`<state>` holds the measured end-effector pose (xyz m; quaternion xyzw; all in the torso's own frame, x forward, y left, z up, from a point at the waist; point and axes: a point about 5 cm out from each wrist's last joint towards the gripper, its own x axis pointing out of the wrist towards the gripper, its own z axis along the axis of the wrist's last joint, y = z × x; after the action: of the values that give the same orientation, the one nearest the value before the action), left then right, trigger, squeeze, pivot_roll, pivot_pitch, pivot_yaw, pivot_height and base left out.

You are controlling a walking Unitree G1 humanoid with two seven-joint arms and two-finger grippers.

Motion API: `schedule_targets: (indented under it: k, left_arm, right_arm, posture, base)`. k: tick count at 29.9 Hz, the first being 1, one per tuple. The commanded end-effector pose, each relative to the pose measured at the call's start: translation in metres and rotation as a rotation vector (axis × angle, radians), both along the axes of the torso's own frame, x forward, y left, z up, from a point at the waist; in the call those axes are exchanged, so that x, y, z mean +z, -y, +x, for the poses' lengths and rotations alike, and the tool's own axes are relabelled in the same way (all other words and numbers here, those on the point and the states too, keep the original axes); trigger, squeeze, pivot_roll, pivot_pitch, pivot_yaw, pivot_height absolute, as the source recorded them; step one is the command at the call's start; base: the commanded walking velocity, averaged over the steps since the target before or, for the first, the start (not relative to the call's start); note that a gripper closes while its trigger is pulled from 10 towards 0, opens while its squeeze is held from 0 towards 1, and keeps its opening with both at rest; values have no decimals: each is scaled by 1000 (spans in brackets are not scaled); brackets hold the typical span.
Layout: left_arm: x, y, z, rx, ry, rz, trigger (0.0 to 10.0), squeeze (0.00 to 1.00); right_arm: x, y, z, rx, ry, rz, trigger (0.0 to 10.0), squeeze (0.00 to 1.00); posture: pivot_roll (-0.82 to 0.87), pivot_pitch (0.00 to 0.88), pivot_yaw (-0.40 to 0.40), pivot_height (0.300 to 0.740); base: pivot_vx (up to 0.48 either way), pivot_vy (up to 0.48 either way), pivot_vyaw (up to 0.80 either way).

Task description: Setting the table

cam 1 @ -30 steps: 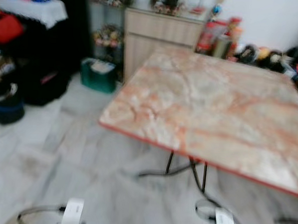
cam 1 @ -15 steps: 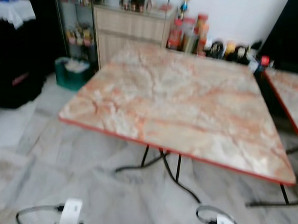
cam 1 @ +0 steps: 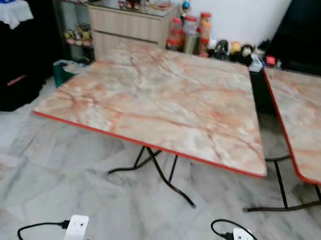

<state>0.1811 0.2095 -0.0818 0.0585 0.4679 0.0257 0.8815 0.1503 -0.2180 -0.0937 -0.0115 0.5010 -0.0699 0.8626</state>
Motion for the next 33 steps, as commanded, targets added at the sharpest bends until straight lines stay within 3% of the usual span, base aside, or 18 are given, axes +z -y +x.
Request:
schedule_targets:
  k: [1,33]
  left_arm:
    - [1,4,3,-21,-2,-5,10000,0]
    - [1,1,2,-48,-10,4,10000,0]
  right_arm:
    - [2,2,4,-5,17,-3,10000,0]
    - [1,-2,3,-26,21,3,10000,0]
  posture:
    - [45,0,-37,740]
    - [20,0,-14,740]
  base:
    - [0,-469,0]
    - [0,-465,0]
